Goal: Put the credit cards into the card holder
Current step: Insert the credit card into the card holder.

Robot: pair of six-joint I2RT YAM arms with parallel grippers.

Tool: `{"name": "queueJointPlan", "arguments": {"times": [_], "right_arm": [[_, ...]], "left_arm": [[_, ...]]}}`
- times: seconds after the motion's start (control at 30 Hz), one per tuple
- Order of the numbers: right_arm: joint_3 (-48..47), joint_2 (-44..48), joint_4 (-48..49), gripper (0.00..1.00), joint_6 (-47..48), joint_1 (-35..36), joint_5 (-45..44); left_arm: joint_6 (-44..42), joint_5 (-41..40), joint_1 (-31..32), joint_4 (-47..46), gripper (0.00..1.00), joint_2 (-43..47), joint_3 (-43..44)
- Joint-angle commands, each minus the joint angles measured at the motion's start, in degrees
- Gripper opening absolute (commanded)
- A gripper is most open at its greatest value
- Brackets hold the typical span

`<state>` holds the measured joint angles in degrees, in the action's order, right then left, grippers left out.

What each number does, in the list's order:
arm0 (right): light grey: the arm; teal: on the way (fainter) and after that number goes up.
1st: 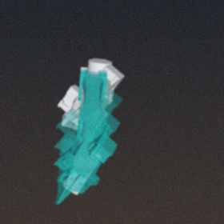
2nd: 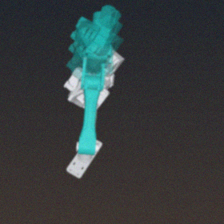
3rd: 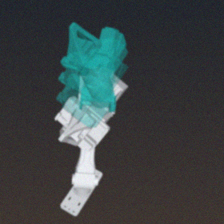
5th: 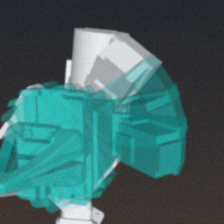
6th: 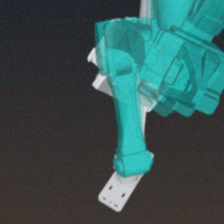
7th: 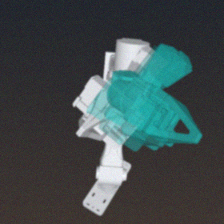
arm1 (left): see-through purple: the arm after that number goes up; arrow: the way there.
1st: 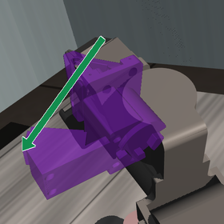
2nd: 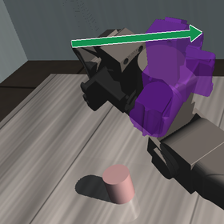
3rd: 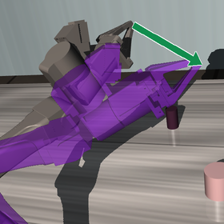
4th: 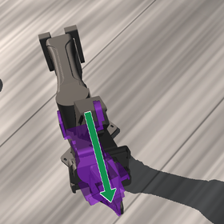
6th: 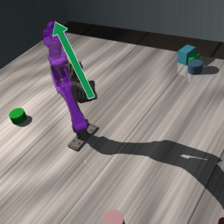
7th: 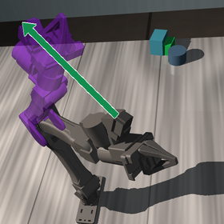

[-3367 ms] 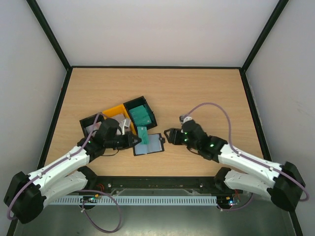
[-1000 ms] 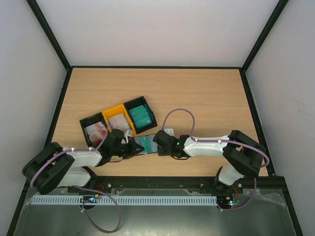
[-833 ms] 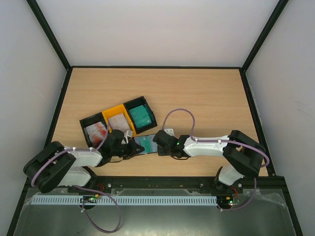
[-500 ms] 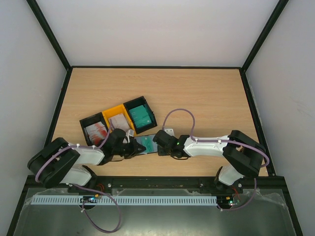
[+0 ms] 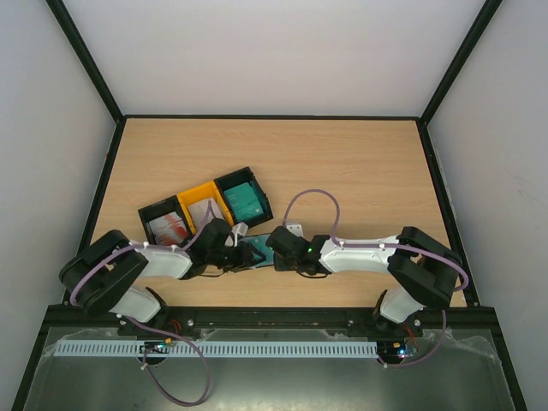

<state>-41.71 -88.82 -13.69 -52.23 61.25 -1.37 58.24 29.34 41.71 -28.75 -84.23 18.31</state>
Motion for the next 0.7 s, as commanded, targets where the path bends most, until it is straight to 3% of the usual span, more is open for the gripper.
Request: {"name": "queueJointPlan", "arguments": {"times": [0.0,0.23,0.5,0.67], "right_arm": [[0.95,1.13,-4.39,0.22,-1.38,-0.33,-4.03],[2.03,3.21,-3.54,0.23,-1.48,-0.31,-4.17],[3.81,5.63,0.50,0.23,-1.78,-0.29,-2.65],[5.86,10.39,4.04,0.31,-3.13,-0.32,-2.09]], "left_arm": [[-3.43,-4.27,1.64,10.04,0.45,3.15,1.73],[-3.02,-9.32,2.77,19.83,0.69,10.95,2.46],[-0.86,-13.12,3.00,23.44,0.70,14.48,3.35],[-0.47,-15.60,3.02,24.44,0.69,14.64,4.41]]}}
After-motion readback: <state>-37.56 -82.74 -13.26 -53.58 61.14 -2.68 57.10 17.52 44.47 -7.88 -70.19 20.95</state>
